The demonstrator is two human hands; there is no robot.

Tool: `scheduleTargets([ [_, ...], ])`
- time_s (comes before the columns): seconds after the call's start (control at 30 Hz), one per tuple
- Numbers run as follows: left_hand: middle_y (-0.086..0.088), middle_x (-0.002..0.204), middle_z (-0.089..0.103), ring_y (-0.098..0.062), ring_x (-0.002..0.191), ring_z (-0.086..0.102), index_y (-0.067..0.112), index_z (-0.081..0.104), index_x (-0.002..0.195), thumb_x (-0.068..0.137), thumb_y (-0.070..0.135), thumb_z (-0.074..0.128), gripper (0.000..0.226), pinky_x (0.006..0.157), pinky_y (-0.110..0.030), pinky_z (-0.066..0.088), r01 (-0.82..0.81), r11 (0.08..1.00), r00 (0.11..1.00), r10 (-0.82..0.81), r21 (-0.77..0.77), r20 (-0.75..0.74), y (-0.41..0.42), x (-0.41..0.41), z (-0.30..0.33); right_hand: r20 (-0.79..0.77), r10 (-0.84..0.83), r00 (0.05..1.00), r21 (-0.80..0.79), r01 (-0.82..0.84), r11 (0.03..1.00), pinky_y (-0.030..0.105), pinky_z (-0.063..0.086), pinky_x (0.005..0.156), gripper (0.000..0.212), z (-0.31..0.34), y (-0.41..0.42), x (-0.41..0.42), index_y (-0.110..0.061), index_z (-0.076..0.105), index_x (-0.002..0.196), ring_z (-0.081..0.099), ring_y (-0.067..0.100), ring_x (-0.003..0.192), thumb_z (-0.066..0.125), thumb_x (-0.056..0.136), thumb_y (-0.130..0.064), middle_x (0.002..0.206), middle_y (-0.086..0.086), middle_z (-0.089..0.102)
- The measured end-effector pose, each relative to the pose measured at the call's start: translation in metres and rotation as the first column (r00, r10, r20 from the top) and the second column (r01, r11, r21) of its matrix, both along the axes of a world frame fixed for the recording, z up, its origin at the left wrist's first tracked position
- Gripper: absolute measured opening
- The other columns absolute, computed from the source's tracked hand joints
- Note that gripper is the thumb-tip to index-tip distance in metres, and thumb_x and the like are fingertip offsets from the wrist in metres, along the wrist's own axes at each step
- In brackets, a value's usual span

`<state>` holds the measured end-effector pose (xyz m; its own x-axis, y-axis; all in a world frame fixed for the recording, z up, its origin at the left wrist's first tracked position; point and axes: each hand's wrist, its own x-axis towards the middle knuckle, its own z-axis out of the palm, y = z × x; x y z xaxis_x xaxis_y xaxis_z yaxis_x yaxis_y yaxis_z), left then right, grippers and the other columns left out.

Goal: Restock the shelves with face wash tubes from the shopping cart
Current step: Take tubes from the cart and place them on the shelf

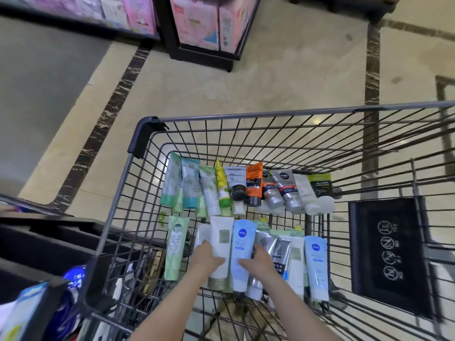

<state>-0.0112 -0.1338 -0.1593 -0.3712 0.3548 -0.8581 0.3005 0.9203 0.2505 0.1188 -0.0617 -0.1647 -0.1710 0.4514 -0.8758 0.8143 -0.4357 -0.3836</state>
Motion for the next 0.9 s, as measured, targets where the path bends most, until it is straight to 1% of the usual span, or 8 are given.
scheduleTargets([
  [0.17,-0.009,0.124,0.06,-0.024,0.11,0.058,0.007,0.047,0.121,0.079,0.021,0.072,0.051,0.092,-0.037,0.049,-0.216,0.959,0.975,0.204,0.182,0.083,0.006,-0.005,0.042,-0.181,-0.121,0.976,0.019,0.127,0.992,0.03,0.049,0.078,0.034,0.046,0.023,0.004,-0.01,0.052,0.111,0.061,0.02,0.093,0.068,0.081,-0.009,0.1,0.002,0.063],
  [0.3,-0.006,0.127,0.058,-0.024,0.113,0.057,0.011,0.045,0.128,0.081,0.019,0.071,0.054,0.089,-0.033,0.048,-0.312,0.889,0.95,0.295,0.334,0.103,0.009,-0.005,0.091,-0.307,-0.139,0.942,0.088,0.174,0.981,0.03,0.053,0.077,0.039,0.087,0.041,0.0,-0.008,0.057,0.116,0.064,0.02,0.094,0.07,0.08,-0.007,0.107,0.006,0.066],
  [0.4,-0.002,0.121,0.061,-0.019,0.103,0.059,0.016,0.046,0.125,0.081,0.018,0.071,0.051,0.084,-0.029,0.049,-0.362,0.811,0.93,0.345,0.46,0.124,0.009,-0.002,0.13,-0.41,-0.12,0.904,0.124,0.186,0.975,0.027,0.054,0.076,0.034,0.124,0.048,0.0,-0.008,0.058,0.113,0.065,0.018,0.091,0.069,0.081,-0.007,0.106,0.006,0.067],
  [0.47,0.003,0.114,0.06,-0.015,0.094,0.059,0.019,0.044,0.125,0.081,0.019,0.071,0.052,0.076,-0.023,0.049,-0.405,0.74,0.909,0.39,0.537,0.148,0.008,0.002,0.158,-0.485,-0.108,0.868,0.134,0.195,0.972,0.034,0.055,0.082,0.031,0.15,0.051,0.002,-0.008,0.057,0.112,0.065,0.022,0.095,0.067,0.082,-0.004,0.106,0.008,0.067],
  [0.57,0.001,0.111,0.062,-0.014,0.092,0.059,0.019,0.045,0.125,0.079,0.022,0.073,0.054,0.07,-0.02,0.048,-0.437,0.632,0.873,0.469,0.64,0.133,0.003,0.012,0.194,-0.594,-0.068,0.802,0.149,0.192,0.97,0.03,0.056,0.073,0.027,0.191,0.051,0.007,-0.014,0.058,0.108,0.066,0.019,0.089,0.064,0.084,-0.003,0.1,0.004,0.067],
  [0.7,-0.001,0.111,0.063,-0.016,0.097,0.061,0.022,0.048,0.117,0.078,0.02,0.074,0.046,0.079,-0.032,0.052,-0.505,0.44,0.801,0.558,0.743,0.214,-0.011,0.032,0.248,-0.708,-0.017,0.706,0.193,0.216,0.957,0.031,0.051,0.063,0.023,0.246,0.045,0.015,-0.017,0.06,0.106,0.066,0.019,0.081,0.062,0.086,-0.006,0.097,0.007,0.068],
  [0.8,0.003,0.106,0.063,-0.013,0.094,0.062,0.027,0.046,0.112,0.082,0.014,0.07,0.041,0.077,-0.032,0.052,-0.527,0.266,0.763,0.566,0.807,0.312,-0.025,0.053,0.291,-0.783,0.0,0.622,0.201,0.253,0.946,0.04,0.055,0.073,0.031,0.286,0.036,0.022,-0.014,0.057,0.116,0.067,0.028,0.087,0.062,0.086,-0.008,0.101,0.011,0.068],
  [0.9,0.001,0.106,0.061,-0.017,0.095,0.062,0.022,0.049,0.114,0.083,0.009,0.067,0.038,0.082,-0.036,0.052,-0.546,0.091,0.715,0.569,0.833,0.406,-0.042,0.072,0.328,-0.855,0.0,0.518,0.166,0.275,0.947,0.049,0.055,0.084,0.028,0.326,0.021,0.034,-0.016,0.056,0.115,0.067,0.03,0.094,0.061,0.088,-0.011,0.105,0.012,0.068],
])
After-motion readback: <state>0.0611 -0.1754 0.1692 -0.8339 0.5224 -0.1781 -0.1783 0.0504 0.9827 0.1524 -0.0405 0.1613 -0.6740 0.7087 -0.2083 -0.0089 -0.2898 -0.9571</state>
